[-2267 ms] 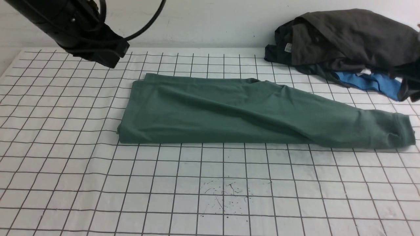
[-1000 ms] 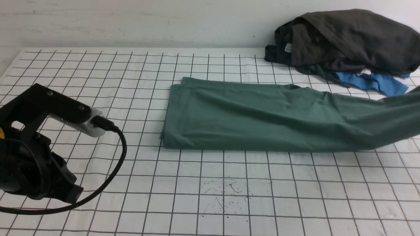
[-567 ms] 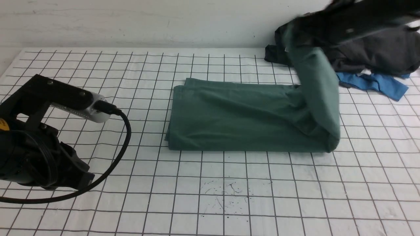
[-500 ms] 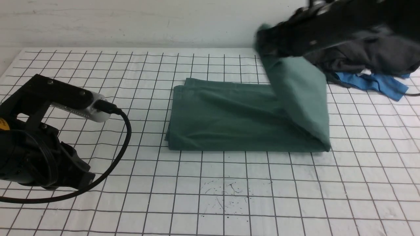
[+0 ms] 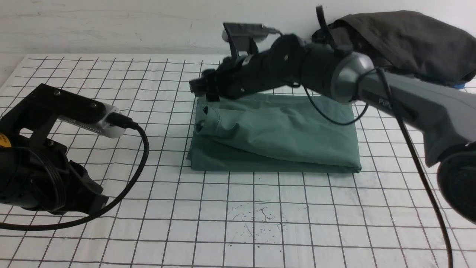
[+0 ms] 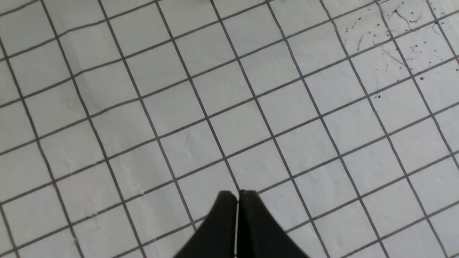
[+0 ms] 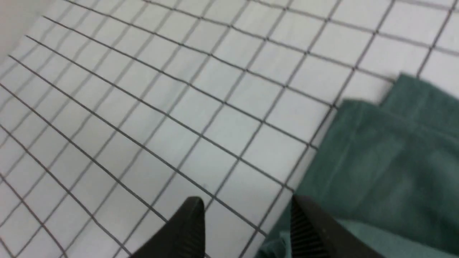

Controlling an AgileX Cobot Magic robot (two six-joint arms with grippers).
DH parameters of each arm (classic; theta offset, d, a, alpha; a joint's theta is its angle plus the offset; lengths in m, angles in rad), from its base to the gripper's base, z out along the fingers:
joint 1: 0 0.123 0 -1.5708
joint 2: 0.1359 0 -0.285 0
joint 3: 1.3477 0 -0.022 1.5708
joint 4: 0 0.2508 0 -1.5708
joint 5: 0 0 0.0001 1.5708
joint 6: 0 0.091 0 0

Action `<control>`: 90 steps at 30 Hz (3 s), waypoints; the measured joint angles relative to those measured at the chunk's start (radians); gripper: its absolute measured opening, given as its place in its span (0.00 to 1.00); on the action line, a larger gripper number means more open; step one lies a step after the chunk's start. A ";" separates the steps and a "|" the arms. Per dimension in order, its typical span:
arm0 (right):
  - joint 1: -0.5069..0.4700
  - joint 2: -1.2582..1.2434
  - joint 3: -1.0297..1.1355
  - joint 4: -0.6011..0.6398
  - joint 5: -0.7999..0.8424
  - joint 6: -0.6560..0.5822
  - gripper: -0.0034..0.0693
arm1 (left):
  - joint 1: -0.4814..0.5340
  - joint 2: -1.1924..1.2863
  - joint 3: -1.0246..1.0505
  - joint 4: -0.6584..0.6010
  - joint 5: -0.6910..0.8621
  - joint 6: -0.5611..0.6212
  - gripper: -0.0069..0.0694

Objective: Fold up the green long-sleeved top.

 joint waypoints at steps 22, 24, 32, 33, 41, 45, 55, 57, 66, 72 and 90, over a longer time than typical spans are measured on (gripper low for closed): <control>0.087 0.147 -0.139 -0.153 0.277 0.034 0.03 | 0.000 -0.001 0.000 -0.026 0.008 0.001 0.08; 0.079 0.118 -0.215 -0.187 0.395 0.018 0.03 | 0.000 -0.027 0.000 -0.027 0.005 0.008 0.08; 0.049 -0.125 -0.372 -0.451 0.637 0.034 0.03 | 0.000 -0.342 0.069 -0.053 -0.154 0.200 0.08; 0.048 -0.144 -0.368 -0.463 0.639 0.037 0.03 | 0.000 -0.362 0.074 -0.053 -0.167 0.213 0.08; 0.028 -0.565 0.030 -0.606 0.644 0.095 0.03 | 0.000 -0.678 0.397 -0.173 -0.439 0.261 0.08; 0.027 -0.711 0.303 -0.642 0.648 0.116 0.03 | 0.000 -0.770 0.517 -0.251 -0.589 0.264 0.08; 0.027 -1.054 1.109 -0.552 0.345 0.168 0.03 | 0.000 -0.852 0.598 -0.335 -0.757 0.267 0.08; 0.027 -1.115 1.193 -0.548 0.244 0.192 0.03 | 0.000 -0.853 0.598 -0.335 -0.757 0.267 0.08; 0.027 -1.552 1.523 -0.478 0.010 0.240 0.03 | 0.000 -0.853 0.598 -0.338 -0.757 0.267 0.08; 0.027 -1.724 1.547 -0.413 0.035 0.241 0.03 | 0.000 -0.853 0.598 -0.340 -0.757 0.267 0.08; -0.008 -2.178 1.898 -0.481 -0.152 0.241 0.03 | 0.000 -0.853 0.598 -0.341 -0.757 0.267 0.08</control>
